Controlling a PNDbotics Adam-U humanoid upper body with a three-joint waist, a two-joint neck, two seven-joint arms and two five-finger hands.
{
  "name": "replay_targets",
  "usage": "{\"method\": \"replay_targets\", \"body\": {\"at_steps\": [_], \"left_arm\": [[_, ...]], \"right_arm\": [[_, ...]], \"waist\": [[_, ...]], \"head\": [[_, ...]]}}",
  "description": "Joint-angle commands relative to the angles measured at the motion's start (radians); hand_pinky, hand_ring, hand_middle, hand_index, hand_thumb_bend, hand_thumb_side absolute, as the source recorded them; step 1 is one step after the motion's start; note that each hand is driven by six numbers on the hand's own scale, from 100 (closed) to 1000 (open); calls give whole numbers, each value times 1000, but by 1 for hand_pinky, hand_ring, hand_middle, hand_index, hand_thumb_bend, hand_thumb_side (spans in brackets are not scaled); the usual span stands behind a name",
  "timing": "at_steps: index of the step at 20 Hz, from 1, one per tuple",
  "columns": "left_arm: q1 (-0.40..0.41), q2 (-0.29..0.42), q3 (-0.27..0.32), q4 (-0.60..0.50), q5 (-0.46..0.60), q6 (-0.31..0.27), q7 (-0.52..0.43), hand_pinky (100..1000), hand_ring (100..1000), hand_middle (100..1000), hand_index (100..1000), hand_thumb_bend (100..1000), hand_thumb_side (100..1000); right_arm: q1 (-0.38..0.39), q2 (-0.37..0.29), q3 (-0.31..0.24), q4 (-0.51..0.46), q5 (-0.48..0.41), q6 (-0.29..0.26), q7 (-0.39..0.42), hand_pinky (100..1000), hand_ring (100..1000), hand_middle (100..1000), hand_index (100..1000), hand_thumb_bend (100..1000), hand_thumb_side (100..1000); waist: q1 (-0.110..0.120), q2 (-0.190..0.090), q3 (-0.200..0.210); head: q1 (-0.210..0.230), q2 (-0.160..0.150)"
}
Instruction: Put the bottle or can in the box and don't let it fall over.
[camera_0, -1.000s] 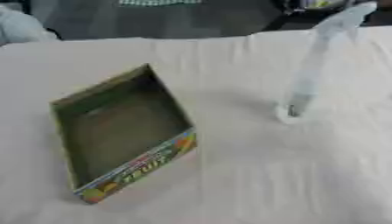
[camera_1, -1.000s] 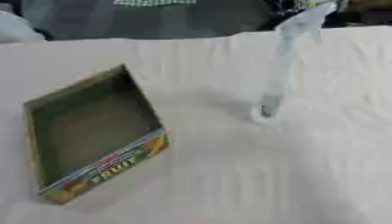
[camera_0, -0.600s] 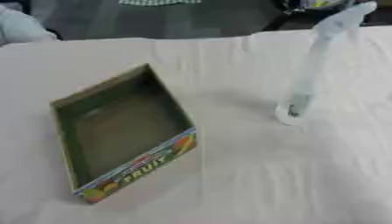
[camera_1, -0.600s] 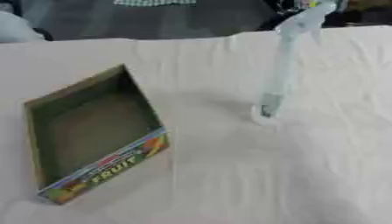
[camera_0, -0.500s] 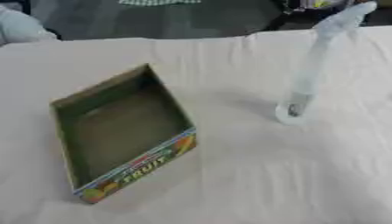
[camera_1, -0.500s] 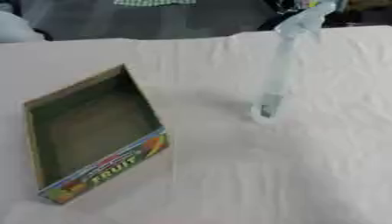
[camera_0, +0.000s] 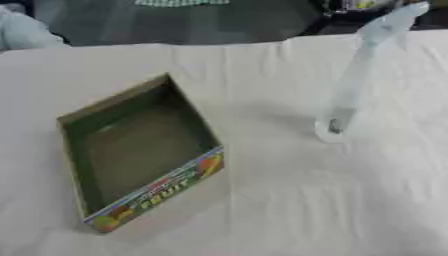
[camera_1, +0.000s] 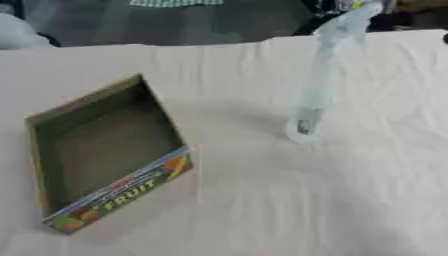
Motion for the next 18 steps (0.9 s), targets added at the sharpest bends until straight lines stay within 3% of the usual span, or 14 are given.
{"method": "replay_targets", "body": {"at_steps": [1,2,3,4,5,6,7,8,12,13,18], "left_arm": [[-6,33,9,-17,-1,-3,-3,1000,1000,1000,778,796,649],[-6,33,9,-17,0,-3,-4,1000,1000,1000,778,796,649],[-7,34,9,-17,1,-3,-4,1000,1000,1000,778,796,649],[-7,34,8,-17,1,-3,-5,1000,1000,1000,778,796,649],[-7,34,8,-17,2,-3,-6,1000,1000,1000,778,796,649],[-6,35,8,-17,2,-3,-7,1000,1000,1000,778,796,649],[-6,35,8,-17,3,-3,-7,1000,1000,1000,778,795,649],[-6,36,8,-17,3,-3,-8,1000,1000,1000,778,795,649],[-5,36,8,-17,3,-4,-10,1000,1000,1000,778,795,649],[-5,36,8,-17,4,-4,-10,1000,1000,1000,777,795,649],[-4,38,5,-17,7,-3,-13,1000,1000,999,785,795,649]], "right_arm": [[-25,-2,16,6,-61,74,19,443,566,801,1000,307,993],[-33,2,20,10,-79,96,23,443,566,801,1000,307,993],[-41,9,29,15,-103,122,25,290,445,669,1000,439,1000],[-50,17,38,21,-133,150,25,188,366,584,1000,445,1000],[-59,23,46,27,-166,179,21,132,322,539,1000,518,1000],[-66,26,50,32,-200,203,15,117,310,527,1000,523,1000],[-72,30,55,37,-234,226,7,100,170,391,1000,575,1000],[-79,35,59,41,-271,248,-2,100,127,352,1000,597,1000],[-92,39,60,41,-378,293,-38,100,111,340,1000,605,1000],[-94,40,60,39,-389,297,-44,100,100,225,1000,705,1000],[-130,88,94,68,-455,343,-84,100,100,196,1000,761,1000]], "waist": [[-1,-17,3],[-1,-18,3],[0,-19,4],[0,-19,5],[0,-20,6],[0,-20,6],[0,-21,6],[0,-22,6],[-1,-23,6],[0,-23,6],[1,-28,4]], "head": [[-5,-12],[-6,-13],[-7,-14],[-8,-14],[-10,-14],[-10,-14],[-11,-13],[-11,-12],[-10,-12],[-11,-12],[-16,-7]]}}
